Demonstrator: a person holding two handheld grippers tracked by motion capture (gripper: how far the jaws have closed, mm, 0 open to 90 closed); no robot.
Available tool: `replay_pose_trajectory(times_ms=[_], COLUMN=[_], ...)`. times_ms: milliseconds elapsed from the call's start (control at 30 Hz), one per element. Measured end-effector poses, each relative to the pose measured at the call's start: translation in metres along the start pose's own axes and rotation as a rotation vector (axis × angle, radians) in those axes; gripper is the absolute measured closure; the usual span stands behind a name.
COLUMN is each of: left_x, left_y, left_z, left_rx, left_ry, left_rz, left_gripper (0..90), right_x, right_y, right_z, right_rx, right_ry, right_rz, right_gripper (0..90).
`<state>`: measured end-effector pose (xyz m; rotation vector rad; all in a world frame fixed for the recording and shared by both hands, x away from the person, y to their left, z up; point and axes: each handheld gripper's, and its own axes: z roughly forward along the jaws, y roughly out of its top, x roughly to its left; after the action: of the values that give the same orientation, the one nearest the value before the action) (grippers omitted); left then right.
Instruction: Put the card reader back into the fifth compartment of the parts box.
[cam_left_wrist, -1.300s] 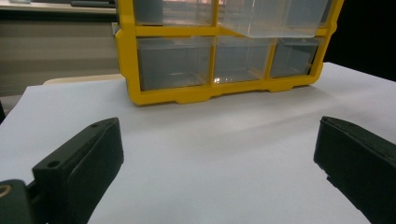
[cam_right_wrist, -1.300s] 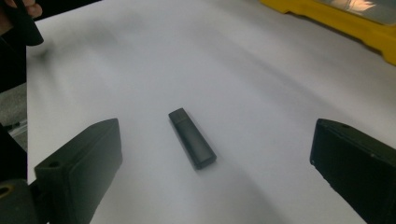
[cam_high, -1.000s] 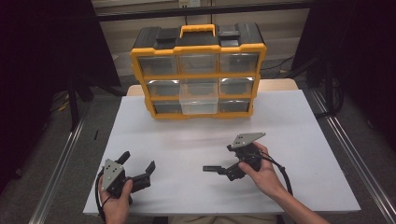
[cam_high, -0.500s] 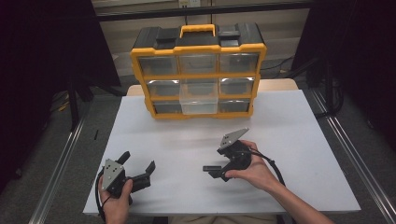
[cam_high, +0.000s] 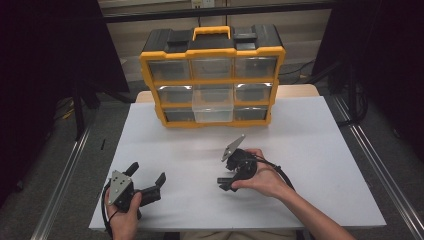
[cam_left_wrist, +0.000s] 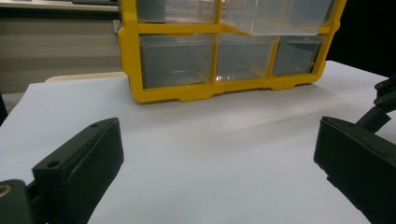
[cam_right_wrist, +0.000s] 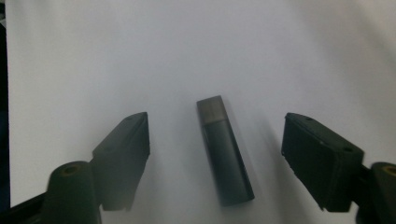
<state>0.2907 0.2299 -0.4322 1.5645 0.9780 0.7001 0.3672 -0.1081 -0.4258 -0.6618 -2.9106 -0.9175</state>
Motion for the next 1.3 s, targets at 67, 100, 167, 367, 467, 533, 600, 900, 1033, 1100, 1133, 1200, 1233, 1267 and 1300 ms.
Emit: replay_pose_trajectory(times_ms=[67, 100, 167, 367, 467, 533, 600, 900, 1033, 1100, 1133, 1200, 1233, 1267, 1300], left_x=[0.0001, 0.0001, -0.0006, -0.0001, 0.0003, 0.0003, 0.0001, 0.0003, -0.0008, -0.0009, -0.0008, -0.0008, -0.0008, -0.0008, -0.0006], left_y=[0.0000, 0.0000, 0.0000, -0.0001, 0.0000, -0.0001, 0.0001, 0.0000, -0.0004, -0.0003, -0.0003, -0.0004, -0.0004, -0.0004, -0.0003], left_z=[0.0001, 0.0002, 0.0001, -0.0001, -0.0002, 0.0001, -0.0003, -0.0011, -0.0004, -0.0003, -0.0002, -0.0001, -0.0001, -0.0001, -0.0001], left_rx=[0.001, 0.002, 0.000, -0.002, 0.000, 0.002, 0.001, -0.002, 0.002, 0.001, 0.003, 0.004, 0.004, 0.005, 0.004], left_ry=[0.000, 0.000, -0.003, 0.001, 0.000, 0.000, -0.002, -0.001, -0.004, -0.004, -0.003, -0.005, -0.005, -0.005, -0.005], left_rz=[0.001, 0.001, 0.001, -0.004, 0.002, 0.001, 0.002, -0.001, 0.003, 0.003, 0.003, 0.003, 0.003, 0.001, 0.003], left_gripper=[1.6, 1.6, 1.6, 1.6, 1.6, 1.6, 1.6, 1.6, 1.6, 1.6, 1.6, 1.6, 1.6, 1.6, 1.6], right_x=[-0.0004, -0.0006, -0.0001, -0.0009, -0.0035, -0.0028, -0.0008, -0.0007, 0.0004, 0.0007, 0.0007, -0.0001, -0.0001, -0.0014, -0.0021], right_y=[0.0004, 0.0013, 0.0046, 0.0060, 0.0036, 0.0041, 0.0042, 0.0032, 0.0048, 0.0047, 0.0049, 0.0047, 0.0047, 0.0041, 0.0038], right_z=[0.0012, 0.0024, 0.0051, 0.0069, 0.0065, 0.0054, 0.0060, 0.0058, 0.0056, 0.0058, 0.0057, 0.0054, 0.0054, 0.0053, 0.0051], right_rx=[0.008, 0.016, 0.047, 0.105, 0.119, 0.127, 0.138, 0.144, 0.161, 0.159, 0.161, 0.157, 0.157, 0.150, 0.148], right_ry=[0.003, 0.001, 0.006, -0.011, -0.014, -0.023, -0.028, -0.044, -0.050, -0.053, -0.053, -0.047, -0.047, -0.039, -0.033], right_rz=[-0.001, 0.000, -0.022, -0.039, -0.029, -0.040, -0.054, -0.066, -0.067, -0.068, -0.069, -0.064, -0.064, -0.062, -0.055], right_gripper=[26.4, 27.8, 33.5, 45.3, 49.4, 56.8, 58.8, 68.1, 73.4, 73.5, 73.5, 73.6, 73.6, 73.6, 73.6])
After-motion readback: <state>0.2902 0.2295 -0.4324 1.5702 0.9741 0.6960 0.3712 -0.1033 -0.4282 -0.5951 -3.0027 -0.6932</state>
